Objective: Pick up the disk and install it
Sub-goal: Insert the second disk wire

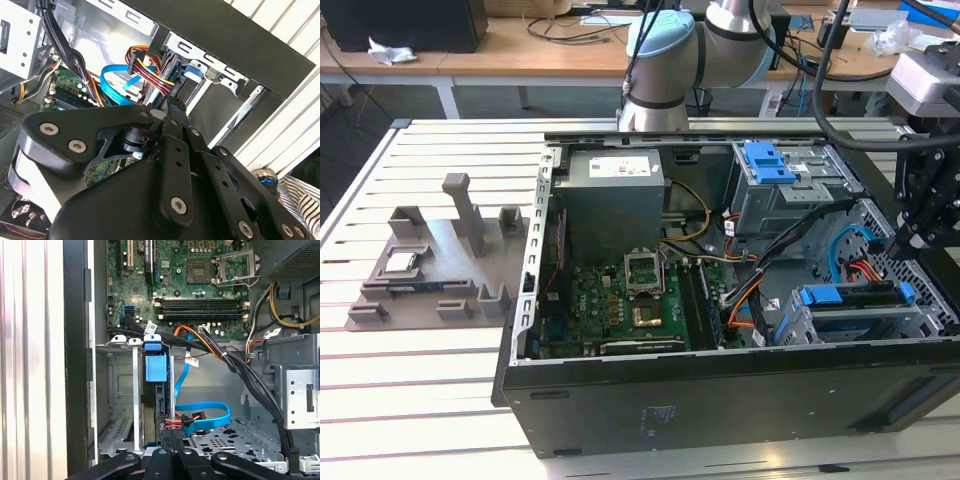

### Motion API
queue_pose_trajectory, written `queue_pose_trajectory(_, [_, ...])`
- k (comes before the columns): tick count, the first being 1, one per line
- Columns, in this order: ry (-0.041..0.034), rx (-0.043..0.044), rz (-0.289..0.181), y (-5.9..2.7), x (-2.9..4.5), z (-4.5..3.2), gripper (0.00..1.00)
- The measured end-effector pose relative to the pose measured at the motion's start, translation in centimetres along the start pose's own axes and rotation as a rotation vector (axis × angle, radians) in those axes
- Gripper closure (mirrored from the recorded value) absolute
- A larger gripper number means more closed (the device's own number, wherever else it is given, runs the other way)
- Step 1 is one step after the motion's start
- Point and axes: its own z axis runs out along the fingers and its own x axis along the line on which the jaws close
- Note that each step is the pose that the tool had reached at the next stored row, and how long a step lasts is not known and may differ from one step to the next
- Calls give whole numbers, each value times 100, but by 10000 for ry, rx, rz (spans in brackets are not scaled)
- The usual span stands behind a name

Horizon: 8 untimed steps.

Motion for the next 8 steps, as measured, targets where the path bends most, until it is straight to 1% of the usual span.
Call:
queue_pose_trajectory(4, [0, 0, 0, 0, 0, -1, 89])
queue_pose_trajectory(6, [1, 0, 0, 0, 0, -1, 76])
queue_pose_trajectory(7, [0, 0, 0, 0, 0, -1, 76])
queue_pose_trajectory(8, [0, 0, 0, 0, 0, -1, 71])
